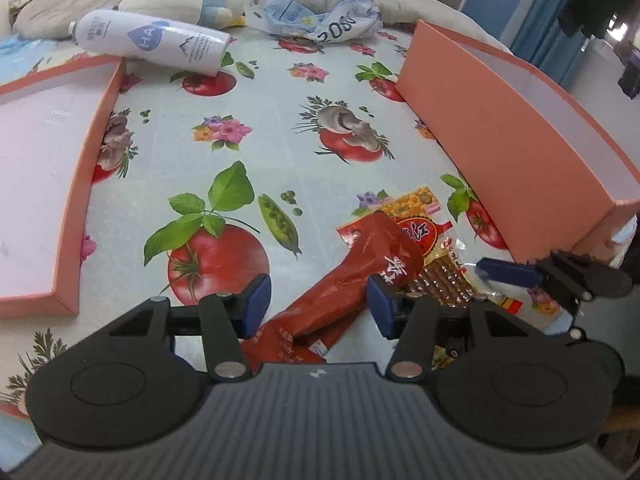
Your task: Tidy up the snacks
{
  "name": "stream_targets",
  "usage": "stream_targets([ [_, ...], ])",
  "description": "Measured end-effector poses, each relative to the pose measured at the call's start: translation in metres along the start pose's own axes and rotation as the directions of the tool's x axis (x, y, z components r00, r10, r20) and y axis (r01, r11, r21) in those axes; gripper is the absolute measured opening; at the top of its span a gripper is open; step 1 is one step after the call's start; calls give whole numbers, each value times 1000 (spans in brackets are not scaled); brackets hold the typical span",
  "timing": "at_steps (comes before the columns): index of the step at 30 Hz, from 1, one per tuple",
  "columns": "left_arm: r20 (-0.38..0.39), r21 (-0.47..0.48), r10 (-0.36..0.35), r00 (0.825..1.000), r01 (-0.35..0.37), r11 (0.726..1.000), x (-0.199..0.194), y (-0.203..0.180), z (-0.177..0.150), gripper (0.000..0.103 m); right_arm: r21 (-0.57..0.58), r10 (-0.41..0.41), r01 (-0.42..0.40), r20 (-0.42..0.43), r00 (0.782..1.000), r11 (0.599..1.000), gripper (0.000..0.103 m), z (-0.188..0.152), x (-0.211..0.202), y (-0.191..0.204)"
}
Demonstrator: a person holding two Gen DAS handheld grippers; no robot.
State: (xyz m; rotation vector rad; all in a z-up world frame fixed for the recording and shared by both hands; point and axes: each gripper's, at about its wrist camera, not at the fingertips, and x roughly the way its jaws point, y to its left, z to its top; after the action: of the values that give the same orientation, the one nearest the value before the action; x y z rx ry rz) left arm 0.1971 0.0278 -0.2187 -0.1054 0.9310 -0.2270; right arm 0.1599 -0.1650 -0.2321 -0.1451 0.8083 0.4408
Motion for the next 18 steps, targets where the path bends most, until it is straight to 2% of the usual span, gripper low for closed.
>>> stream_targets([
  [7, 47, 2, -10, 999, 10, 1000, -12, 8, -1, 63, -22, 7, -7, -23, 1000, 1000, 77, 2, 3, 4],
  [10, 68, 5, -22, 997, 22, 1000, -18, 12, 0, 65, -28, 14, -15, -35, 999, 999, 69, 5, 2, 4],
  [11, 70, 12, -31, 997, 30, 999, -19, 12, 0, 65, -33, 16, -18, -43, 999, 999, 63, 7, 1, 6],
  [12, 68, 24, -40, 997, 38, 999, -20, 11, -1, 65, -35, 17, -18, -49, 999, 999, 57, 8, 0, 8],
  [15, 44, 76, -55, 998, 51, 996, -19, 6, -6, 65, -55, -10, 7, -52, 999, 998, 55, 8, 0, 15],
  [18, 16, 172, -36, 999, 32, 985, -17, -2, -15, 65, -5, 3, -3, -52, 999, 1000, 54, 10, -3, 9],
])
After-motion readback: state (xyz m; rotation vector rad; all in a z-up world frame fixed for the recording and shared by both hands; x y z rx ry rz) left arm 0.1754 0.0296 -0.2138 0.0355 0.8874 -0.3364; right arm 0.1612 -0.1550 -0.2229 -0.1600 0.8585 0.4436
